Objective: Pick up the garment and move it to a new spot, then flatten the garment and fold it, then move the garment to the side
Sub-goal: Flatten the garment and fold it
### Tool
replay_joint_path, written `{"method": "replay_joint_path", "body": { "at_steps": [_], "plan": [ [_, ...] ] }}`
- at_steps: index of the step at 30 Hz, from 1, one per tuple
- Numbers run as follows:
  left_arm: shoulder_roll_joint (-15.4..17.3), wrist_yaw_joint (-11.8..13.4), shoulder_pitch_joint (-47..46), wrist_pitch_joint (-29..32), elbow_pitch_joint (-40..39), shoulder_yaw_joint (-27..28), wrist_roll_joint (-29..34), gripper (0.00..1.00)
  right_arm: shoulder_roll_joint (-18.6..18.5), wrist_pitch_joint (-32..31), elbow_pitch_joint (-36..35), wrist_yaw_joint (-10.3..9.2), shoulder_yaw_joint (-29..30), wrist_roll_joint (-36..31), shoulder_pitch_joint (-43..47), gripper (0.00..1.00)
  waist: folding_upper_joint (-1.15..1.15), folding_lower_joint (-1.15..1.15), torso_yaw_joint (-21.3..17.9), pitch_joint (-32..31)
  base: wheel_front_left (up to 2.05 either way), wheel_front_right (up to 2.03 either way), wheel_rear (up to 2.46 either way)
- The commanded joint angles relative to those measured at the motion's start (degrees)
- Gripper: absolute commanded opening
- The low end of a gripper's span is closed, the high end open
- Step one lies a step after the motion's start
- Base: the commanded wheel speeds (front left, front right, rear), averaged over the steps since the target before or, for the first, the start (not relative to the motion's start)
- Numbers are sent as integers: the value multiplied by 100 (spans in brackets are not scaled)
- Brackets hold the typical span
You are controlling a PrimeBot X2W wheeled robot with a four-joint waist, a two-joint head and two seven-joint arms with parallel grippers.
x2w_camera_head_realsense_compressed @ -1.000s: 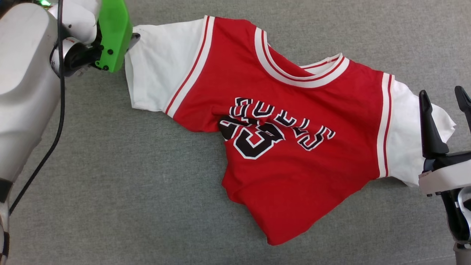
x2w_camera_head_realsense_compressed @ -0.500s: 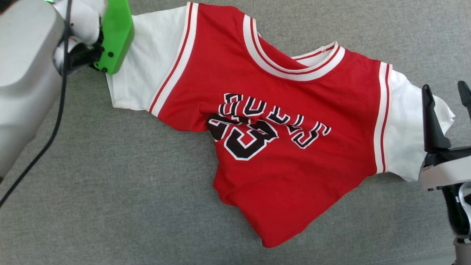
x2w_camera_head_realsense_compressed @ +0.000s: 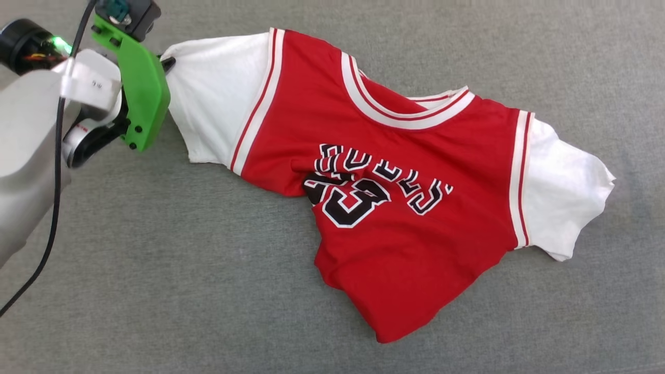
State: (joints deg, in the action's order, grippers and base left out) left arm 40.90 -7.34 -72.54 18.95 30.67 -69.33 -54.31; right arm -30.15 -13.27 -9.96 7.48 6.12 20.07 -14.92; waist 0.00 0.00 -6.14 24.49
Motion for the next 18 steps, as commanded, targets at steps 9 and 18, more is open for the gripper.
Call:
{"method": "replay_joint_path", "body": {
  "at_steps": [9,18],
  "plan": [
    [195,128,487,-530,-503,-15,2,0,-1318,-2837,322,1,-978,1631,-166,100,0,0,467,-382,0,0,0],
    [130,318,290,-574,-927,45,101,0,-1217,-3493,1654,1,-1966,1674,-1243,100,0,0,710,-38,0,0,0]
  ]
}}
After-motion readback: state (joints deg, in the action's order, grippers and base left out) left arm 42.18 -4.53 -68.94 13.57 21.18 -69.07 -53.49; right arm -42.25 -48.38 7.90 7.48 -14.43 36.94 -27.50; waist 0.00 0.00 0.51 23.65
